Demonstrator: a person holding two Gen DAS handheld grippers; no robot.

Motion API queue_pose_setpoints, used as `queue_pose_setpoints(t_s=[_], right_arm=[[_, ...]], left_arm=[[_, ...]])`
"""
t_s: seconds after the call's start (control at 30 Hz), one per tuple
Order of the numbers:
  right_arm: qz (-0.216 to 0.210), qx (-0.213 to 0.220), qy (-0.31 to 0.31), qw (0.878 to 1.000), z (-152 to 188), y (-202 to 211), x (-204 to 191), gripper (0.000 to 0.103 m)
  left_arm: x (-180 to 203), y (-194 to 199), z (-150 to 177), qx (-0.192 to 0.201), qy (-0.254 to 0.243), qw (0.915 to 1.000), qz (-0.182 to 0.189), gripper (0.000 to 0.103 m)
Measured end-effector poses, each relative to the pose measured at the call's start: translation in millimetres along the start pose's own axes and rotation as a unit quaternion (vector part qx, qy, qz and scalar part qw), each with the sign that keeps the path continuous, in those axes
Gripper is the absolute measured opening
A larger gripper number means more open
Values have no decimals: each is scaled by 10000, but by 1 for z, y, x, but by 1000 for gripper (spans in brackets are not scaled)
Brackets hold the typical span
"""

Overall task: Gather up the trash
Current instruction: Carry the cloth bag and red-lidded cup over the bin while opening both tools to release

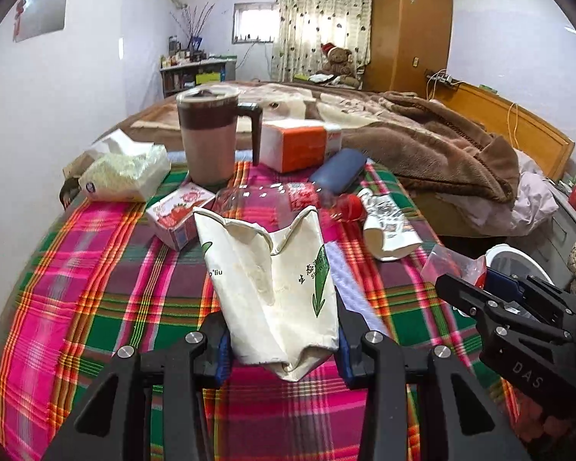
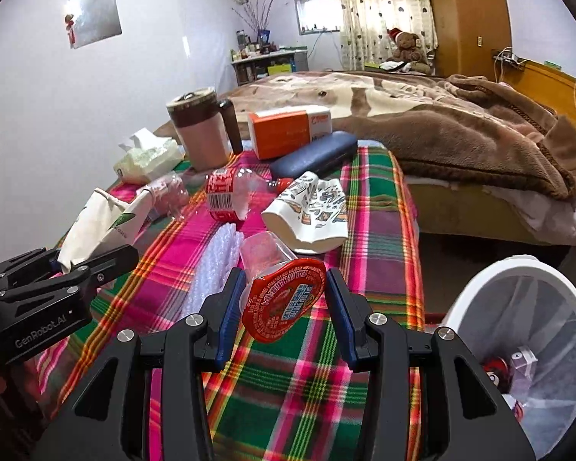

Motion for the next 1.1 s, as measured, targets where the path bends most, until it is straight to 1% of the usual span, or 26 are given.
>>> queue_pose_setpoints(t_s=[0.2, 0.5, 0.77, 1.0, 1.1], right_arm=[[107, 216, -65, 9997, -6, 18, 7, 44], [336, 489, -171, 9981, -9, 48, 26, 44], [700, 648, -307, 9950, -8, 75, 54, 44], [1102, 725, -428, 9903, -6, 93, 86, 44], [1321, 704, -491, 9875, -1, 98, 102, 44]], left_arm=[[11, 17, -5, 142, -31, 9998, 123, 42], [43, 40, -10, 335, -196, 9984, 408, 42], [86, 51, -12, 433, -384, 9947, 851, 42], [126, 50, -10, 388, -569, 9902, 1212, 42], [149, 46, -5, 303, -673, 9866, 1456, 42]])
Point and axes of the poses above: each gripper's, at about its wrist camera, not at the fingertips, and y roughly against the way its jaws point, x to its right, z to its underside, the point moved 1 cm from there along -y, roughly the way its jaws point, and after that the axes turned 14 degrees about x, right-handed, at the moved point
